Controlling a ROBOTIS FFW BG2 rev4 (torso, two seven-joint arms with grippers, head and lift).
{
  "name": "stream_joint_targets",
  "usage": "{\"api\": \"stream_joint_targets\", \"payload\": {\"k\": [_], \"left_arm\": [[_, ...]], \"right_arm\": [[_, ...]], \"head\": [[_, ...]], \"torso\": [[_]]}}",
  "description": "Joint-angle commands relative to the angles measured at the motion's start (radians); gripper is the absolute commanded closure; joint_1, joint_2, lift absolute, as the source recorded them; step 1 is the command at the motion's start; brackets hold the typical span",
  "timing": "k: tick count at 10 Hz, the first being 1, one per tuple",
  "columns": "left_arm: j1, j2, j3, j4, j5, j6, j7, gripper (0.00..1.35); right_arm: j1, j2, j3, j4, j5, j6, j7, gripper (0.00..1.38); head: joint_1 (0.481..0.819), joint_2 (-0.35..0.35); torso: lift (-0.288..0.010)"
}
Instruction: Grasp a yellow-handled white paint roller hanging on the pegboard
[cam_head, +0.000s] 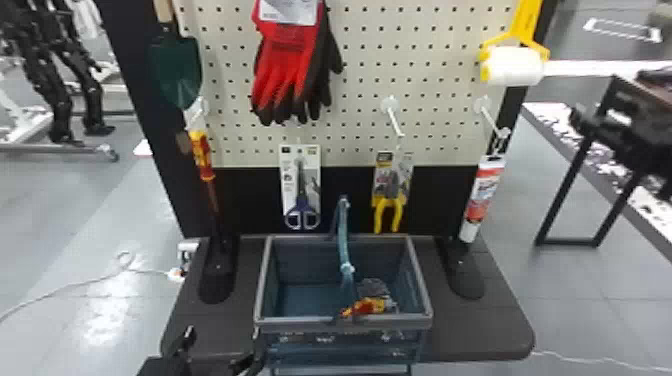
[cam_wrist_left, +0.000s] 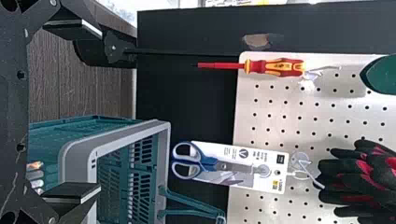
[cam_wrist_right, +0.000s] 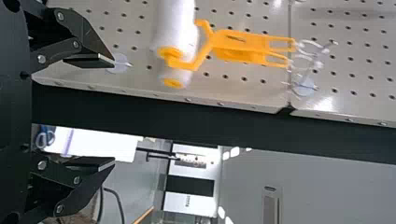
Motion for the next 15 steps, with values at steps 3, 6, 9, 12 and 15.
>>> {"api": "stream_joint_targets", "payload": {"k": [3,6,9,12,15], "left_arm": [[-0.034,0.017,-0.018,0.018,0.011,0.001,0.0,0.15],[-0.05,0.021,-0.026,0.029,0.014,-0.002,0.0,0.15],[-0.059,0.023,-0.032,0.035,0.017,-0.003,0.0,0.15],[-0.073,0.032,-0.041,0.043,0.024,-0.008,0.0,0.15],[-0.071,0.032,-0.044,0.043,0.026,-0.006,0.0,0.15]], "right_arm": [[-0.168,-0.11,0.092,0.074,-0.102,0.057,0.004,0.52],[-0.266,-0.186,0.229,0.146,-0.208,0.084,0.01,0.52],[-0.312,-0.216,0.328,0.186,-0.306,0.095,0.012,0.52],[-0.358,-0.253,0.408,0.224,-0.393,0.101,0.033,0.52],[-0.402,-0.311,0.474,0.24,-0.407,0.126,0.084,0.55]], "head": [[0.549,0.0],[0.549,0.0],[0.549,0.0],[0.549,0.0],[0.549,0.0]], "torso": [[-0.1],[-0.1],[-0.1],[-0.1],[-0.1]]}}
